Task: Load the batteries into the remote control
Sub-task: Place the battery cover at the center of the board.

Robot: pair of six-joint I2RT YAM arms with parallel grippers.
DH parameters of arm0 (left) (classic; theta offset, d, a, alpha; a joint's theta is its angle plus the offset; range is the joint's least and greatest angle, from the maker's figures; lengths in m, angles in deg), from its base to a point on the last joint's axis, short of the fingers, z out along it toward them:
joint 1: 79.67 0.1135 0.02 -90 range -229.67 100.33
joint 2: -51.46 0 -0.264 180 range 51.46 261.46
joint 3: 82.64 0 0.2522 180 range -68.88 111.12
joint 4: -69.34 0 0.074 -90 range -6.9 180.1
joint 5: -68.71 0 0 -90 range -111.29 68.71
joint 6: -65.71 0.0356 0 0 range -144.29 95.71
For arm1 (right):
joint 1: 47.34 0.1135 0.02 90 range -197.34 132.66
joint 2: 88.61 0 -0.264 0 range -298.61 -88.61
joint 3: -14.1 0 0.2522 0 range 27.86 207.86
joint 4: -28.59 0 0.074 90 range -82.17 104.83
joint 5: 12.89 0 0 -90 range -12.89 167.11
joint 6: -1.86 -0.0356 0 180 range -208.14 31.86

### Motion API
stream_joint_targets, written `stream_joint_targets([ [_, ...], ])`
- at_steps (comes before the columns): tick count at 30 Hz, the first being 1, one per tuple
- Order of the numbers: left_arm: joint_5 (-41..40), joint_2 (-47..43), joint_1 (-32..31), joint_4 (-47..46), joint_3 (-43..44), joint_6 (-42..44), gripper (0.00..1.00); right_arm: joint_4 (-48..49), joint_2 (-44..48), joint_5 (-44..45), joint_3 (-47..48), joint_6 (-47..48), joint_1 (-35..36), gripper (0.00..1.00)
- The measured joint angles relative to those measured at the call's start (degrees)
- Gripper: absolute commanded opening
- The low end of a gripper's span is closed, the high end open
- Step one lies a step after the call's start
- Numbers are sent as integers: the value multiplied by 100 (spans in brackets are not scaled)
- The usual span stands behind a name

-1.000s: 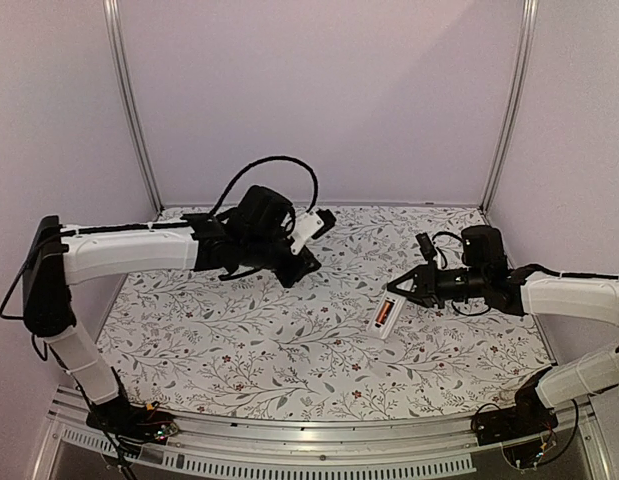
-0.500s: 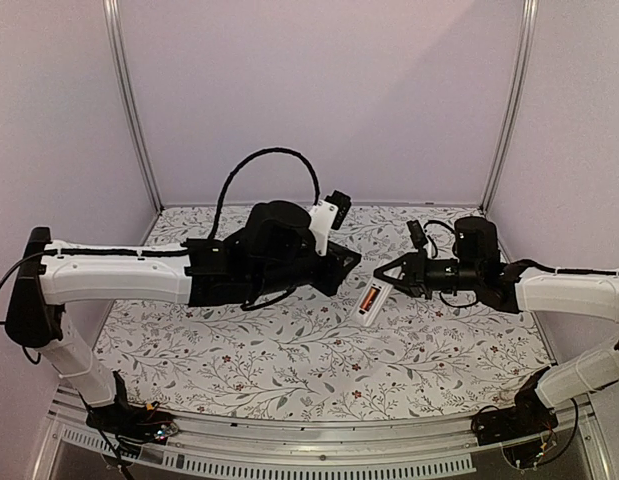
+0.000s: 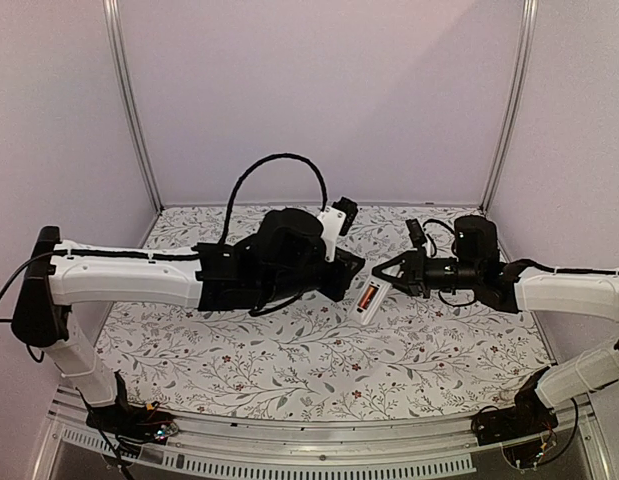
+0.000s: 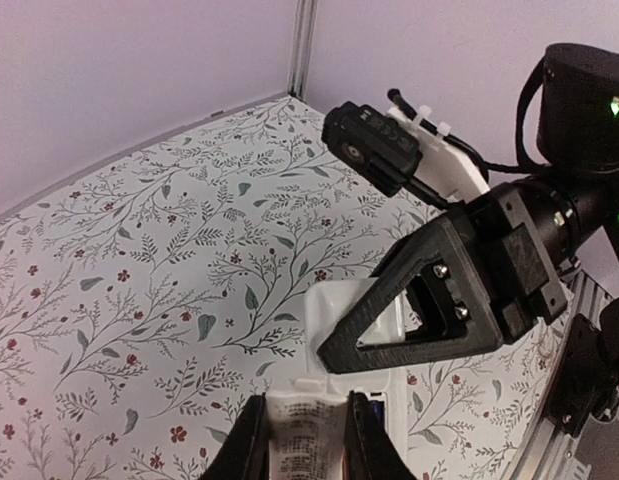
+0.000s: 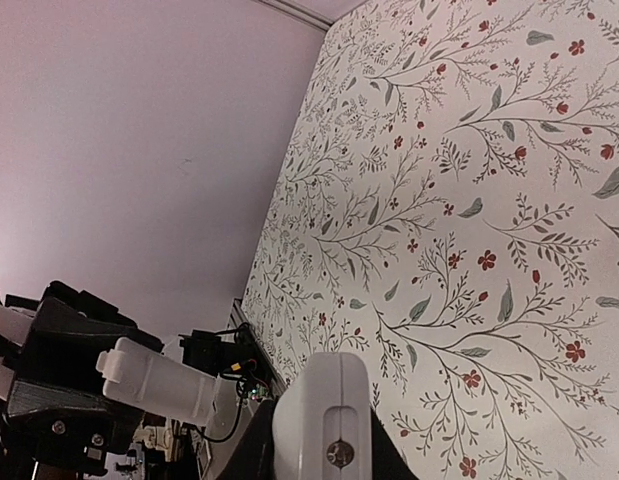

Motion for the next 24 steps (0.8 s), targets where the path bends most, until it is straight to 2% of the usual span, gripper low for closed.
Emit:
stream_joint_targets([
  [3, 404, -63, 74, 192, -13, 584, 17, 0, -59, -155, 22, 9, 0, 0],
  [9, 1875, -321, 450, 1421, -116, 2435, 18, -367, -55, -350, -4, 251, -9, 0],
  [12, 2317, -236, 643, 2094, -151, 3261, 18, -551, 42, -389, -103, 376, -70, 0],
  [19, 2712, 979, 778, 2664, -4, 4334, 20, -754, 92, -446, -164, 540, -205, 0],
  [24, 2712, 1792, 798, 2938, 358, 4828, 29, -914, 140, -455, -249, 678, -293, 0],
])
